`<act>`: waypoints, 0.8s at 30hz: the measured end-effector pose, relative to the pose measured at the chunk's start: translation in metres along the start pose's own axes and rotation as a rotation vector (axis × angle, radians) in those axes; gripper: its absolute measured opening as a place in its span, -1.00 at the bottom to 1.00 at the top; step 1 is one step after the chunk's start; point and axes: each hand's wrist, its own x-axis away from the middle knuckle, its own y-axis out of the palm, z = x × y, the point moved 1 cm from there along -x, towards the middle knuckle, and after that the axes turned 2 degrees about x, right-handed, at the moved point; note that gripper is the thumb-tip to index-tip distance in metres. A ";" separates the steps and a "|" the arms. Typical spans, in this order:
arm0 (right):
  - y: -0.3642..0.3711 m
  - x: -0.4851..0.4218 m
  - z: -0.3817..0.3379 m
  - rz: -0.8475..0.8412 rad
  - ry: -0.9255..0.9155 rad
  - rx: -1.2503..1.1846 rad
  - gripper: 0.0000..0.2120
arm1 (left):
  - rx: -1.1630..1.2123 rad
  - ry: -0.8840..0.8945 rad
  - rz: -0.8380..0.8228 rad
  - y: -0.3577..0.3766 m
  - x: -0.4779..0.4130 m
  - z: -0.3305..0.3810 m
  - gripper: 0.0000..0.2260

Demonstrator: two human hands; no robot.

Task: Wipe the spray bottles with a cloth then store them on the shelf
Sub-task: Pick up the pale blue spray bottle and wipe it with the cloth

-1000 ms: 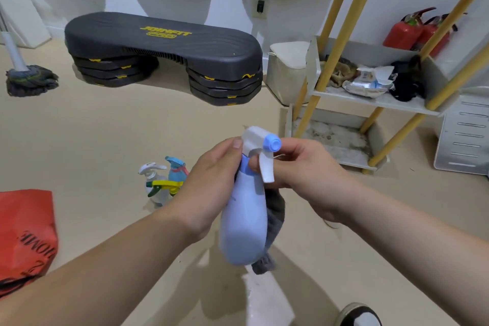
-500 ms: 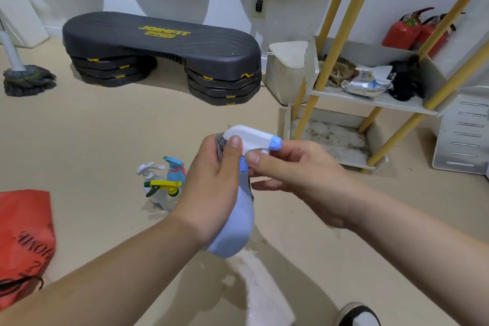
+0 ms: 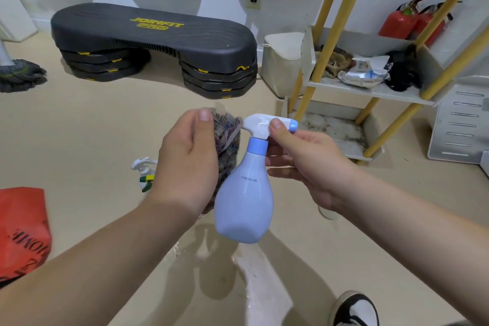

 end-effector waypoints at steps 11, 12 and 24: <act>0.012 0.010 -0.010 -0.013 0.007 -0.052 -0.67 | -0.426 0.388 -0.514 0.004 -0.014 -0.039 -0.53; 0.012 0.011 -0.011 -0.020 0.011 -0.070 -0.67 | -0.321 0.262 -0.521 0.007 -0.015 -0.038 -0.55; 0.002 0.003 -0.010 0.010 0.002 -0.069 -0.66 | 0.123 -0.255 -0.449 0.019 -0.012 -0.028 -0.68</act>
